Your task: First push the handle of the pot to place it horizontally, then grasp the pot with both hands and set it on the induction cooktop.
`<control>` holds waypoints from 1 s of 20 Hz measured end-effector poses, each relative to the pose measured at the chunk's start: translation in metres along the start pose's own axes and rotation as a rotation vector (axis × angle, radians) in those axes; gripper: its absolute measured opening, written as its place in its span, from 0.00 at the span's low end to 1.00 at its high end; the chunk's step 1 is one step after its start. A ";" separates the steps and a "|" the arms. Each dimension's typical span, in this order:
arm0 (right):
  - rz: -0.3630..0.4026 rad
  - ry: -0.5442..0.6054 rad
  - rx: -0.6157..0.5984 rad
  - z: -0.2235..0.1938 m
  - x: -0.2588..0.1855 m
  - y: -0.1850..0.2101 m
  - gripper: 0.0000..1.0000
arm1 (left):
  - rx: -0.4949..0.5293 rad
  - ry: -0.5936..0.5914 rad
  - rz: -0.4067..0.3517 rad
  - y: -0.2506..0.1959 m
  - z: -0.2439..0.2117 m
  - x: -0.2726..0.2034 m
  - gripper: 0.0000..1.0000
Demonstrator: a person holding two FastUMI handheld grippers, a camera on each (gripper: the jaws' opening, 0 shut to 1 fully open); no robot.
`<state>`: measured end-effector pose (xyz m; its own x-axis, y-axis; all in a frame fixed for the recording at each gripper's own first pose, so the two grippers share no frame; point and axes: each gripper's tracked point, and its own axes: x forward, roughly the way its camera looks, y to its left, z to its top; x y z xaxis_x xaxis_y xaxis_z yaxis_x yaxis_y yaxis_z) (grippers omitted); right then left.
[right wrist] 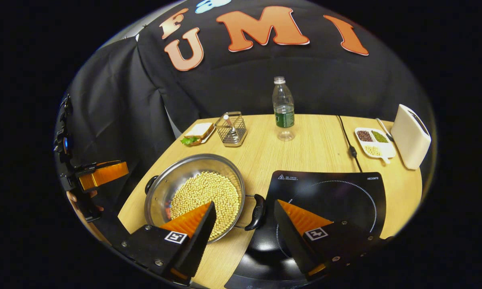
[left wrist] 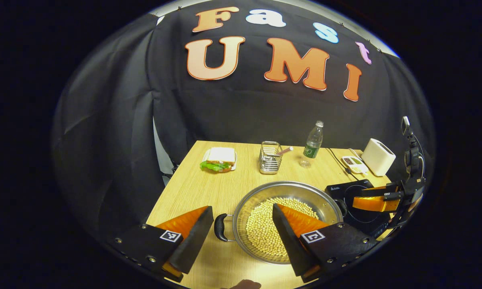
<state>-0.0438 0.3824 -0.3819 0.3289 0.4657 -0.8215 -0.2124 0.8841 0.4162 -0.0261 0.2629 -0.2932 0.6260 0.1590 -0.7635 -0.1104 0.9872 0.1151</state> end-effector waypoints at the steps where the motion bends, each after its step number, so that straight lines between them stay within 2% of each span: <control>1: -0.010 0.026 0.002 -0.005 0.005 0.000 0.91 | 0.001 0.011 0.000 0.003 -0.006 0.005 0.93; 8: -0.065 0.135 0.026 -0.025 0.043 -0.002 0.87 | -0.039 0.092 0.025 0.025 -0.041 0.043 0.93; 12: -0.105 0.145 0.003 -0.026 0.051 -0.003 0.82 | -0.033 0.127 0.020 0.030 -0.059 0.059 0.93; 16: -0.085 0.152 0.002 -0.024 0.059 0.003 0.76 | -0.015 0.152 0.025 0.026 -0.069 0.071 0.93; 20: -0.086 0.188 0.000 -0.029 0.069 0.008 0.76 | -0.023 0.181 0.032 0.032 -0.083 0.079 0.93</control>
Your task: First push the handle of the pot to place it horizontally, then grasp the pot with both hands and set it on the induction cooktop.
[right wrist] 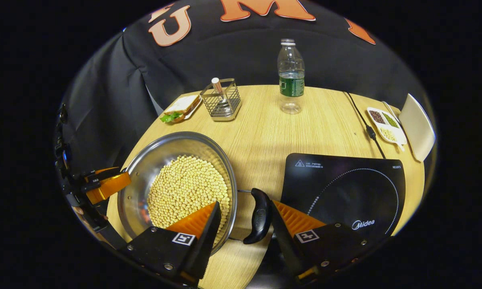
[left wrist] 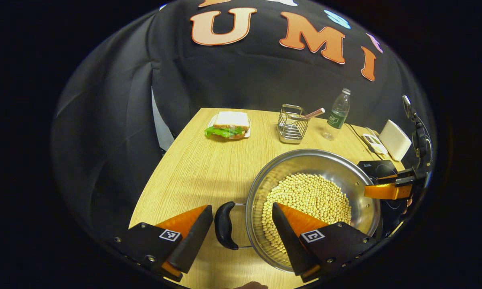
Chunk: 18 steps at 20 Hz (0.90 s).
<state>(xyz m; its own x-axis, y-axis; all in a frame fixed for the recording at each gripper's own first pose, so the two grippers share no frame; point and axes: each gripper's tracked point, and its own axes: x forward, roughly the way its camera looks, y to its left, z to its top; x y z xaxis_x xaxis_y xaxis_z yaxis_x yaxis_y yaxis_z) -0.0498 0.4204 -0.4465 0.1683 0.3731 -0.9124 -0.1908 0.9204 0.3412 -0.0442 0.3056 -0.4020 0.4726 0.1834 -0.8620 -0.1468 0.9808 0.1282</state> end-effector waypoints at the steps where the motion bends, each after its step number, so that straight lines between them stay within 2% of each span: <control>1: -0.002 -0.017 0.007 0.005 0.005 0.000 0.76 | -0.005 0.008 0.001 0.004 -0.002 0.001 0.93; 7: -0.031 0.013 -0.044 0.002 0.019 0.004 0.76 | 0.011 0.045 0.008 -0.001 -0.016 0.006 0.94; 11: -0.049 0.017 -0.066 0.003 0.032 0.008 0.76 | 0.008 0.050 0.038 0.000 -0.023 0.012 0.94; 13: -0.082 0.012 -0.079 0.004 0.034 0.003 0.76 | 0.013 0.054 0.063 0.003 -0.027 0.015 0.94; 14: -0.078 0.011 -0.076 0.003 0.038 0.003 0.68 | 0.021 0.050 0.078 0.007 -0.026 0.016 0.93; 15: -0.069 0.017 -0.065 0.003 0.038 0.003 0.68 | 0.025 0.039 0.089 0.009 -0.026 0.017 0.93; 16: -0.059 0.018 -0.061 0.003 0.037 0.005 0.67 | 0.023 0.026 0.102 0.013 -0.023 0.020 0.90; 18: -0.048 0.018 -0.057 0.003 0.038 0.006 0.64 | -0.004 0.024 0.105 0.015 -0.026 0.019 0.77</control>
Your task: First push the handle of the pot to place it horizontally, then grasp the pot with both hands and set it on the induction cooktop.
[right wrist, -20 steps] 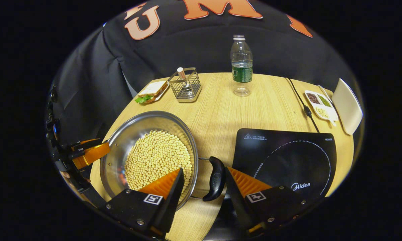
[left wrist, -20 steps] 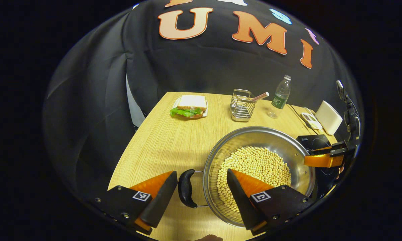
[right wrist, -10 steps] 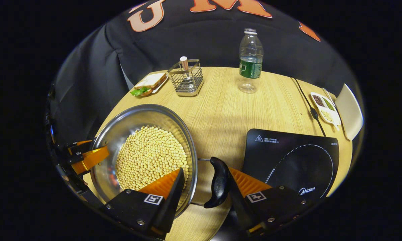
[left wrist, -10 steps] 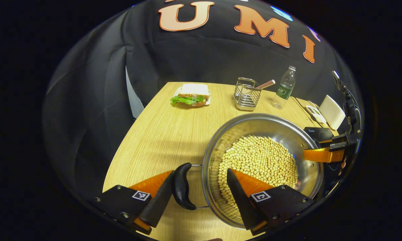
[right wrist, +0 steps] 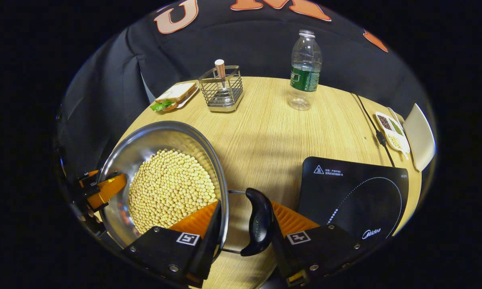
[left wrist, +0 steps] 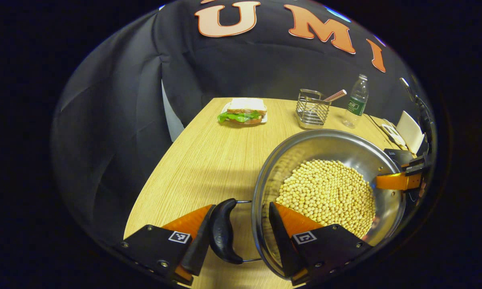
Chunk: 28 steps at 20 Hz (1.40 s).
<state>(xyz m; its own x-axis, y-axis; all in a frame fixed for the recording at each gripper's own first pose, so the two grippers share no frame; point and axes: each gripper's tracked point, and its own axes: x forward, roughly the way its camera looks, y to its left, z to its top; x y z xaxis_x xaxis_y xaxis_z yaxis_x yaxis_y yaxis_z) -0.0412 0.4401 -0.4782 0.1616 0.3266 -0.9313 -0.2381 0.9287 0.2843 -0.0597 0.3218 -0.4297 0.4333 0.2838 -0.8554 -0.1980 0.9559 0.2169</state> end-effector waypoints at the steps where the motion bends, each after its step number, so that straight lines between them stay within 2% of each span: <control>1: 0.004 -0.001 0.006 0.001 0.000 0.000 0.64 | -0.003 -0.009 -0.001 -0.001 0.003 0.000 0.73; 4: 0.005 -0.007 0.002 0.002 0.000 0.001 0.59 | -0.026 -0.017 0.019 0.001 0.005 -0.002 0.65; 7: 0.006 0.004 -0.007 -0.001 -0.005 0.000 0.55 | -0.036 -0.026 0.042 0.000 0.007 -0.001 0.63; 8: 0.011 -0.006 -0.008 -0.001 -0.008 -0.001 0.49 | -0.028 -0.036 0.046 -0.002 0.010 -0.003 0.63; 9: 0.013 -0.017 -0.002 0.001 -0.013 -0.003 0.53 | -0.023 -0.052 0.050 -0.002 0.013 -0.006 0.63; 15: -0.003 -0.084 0.011 0.015 -0.062 -0.032 0.52 | 0.008 -0.114 0.028 -0.010 0.037 -0.053 0.63; 28: -0.087 -0.216 0.081 0.021 -0.166 -0.156 0.51 | 0.131 -0.240 -0.074 -0.162 0.112 -0.109 0.62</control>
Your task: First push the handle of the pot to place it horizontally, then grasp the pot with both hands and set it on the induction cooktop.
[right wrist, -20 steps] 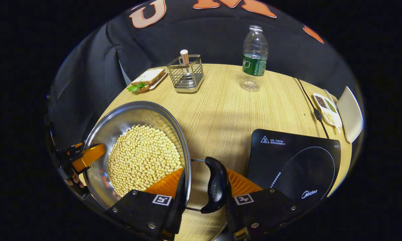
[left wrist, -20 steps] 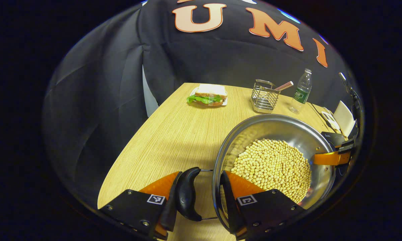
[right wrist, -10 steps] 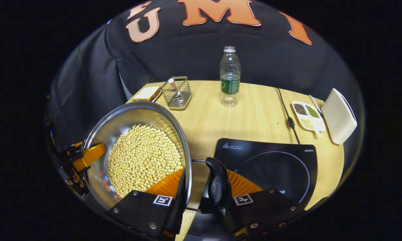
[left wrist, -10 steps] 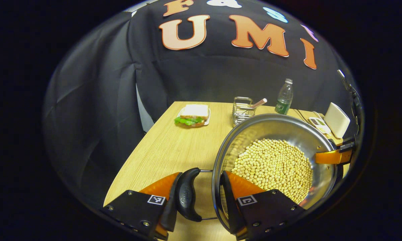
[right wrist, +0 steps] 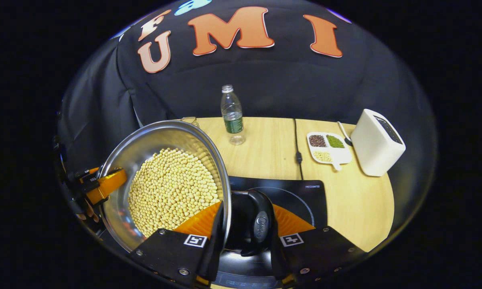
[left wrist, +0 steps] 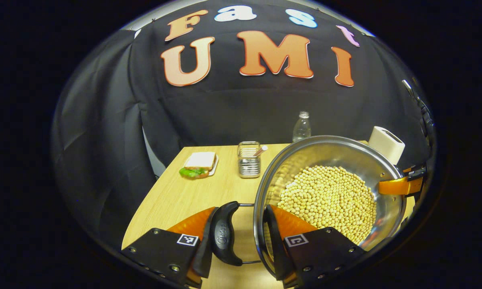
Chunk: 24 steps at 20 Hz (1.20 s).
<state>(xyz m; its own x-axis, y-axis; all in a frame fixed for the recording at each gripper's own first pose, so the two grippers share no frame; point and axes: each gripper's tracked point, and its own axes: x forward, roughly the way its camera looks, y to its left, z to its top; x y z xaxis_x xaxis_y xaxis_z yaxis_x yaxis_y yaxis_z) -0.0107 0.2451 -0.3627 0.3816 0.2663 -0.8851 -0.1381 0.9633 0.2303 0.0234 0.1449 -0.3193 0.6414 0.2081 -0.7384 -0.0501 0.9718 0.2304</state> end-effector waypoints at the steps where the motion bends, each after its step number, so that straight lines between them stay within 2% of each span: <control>1: -0.007 -0.009 0.002 0.002 -0.006 -0.010 0.52 | 0.009 -0.008 -0.012 -0.013 0.008 -0.001 0.62; 11: -0.083 -0.045 0.071 -0.007 -0.035 -0.108 0.52 | 0.066 -0.040 -0.101 -0.115 0.029 0.003 0.63; 17: -0.105 -0.031 0.100 -0.022 -0.027 -0.142 0.52 | 0.066 -0.013 -0.130 -0.153 0.019 0.019 0.61; 24: -0.098 -0.021 0.113 -0.034 -0.001 -0.152 0.52 | 0.064 0.008 -0.131 -0.165 0.007 0.032 0.62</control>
<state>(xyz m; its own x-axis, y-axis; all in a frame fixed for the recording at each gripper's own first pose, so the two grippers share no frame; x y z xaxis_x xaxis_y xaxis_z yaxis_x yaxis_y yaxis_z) -0.0209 0.0976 -0.4106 0.4074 0.1703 -0.8972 0.0041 0.9821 0.1882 0.0576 -0.0098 -0.3760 0.6328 0.0807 -0.7701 0.0830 0.9818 0.1710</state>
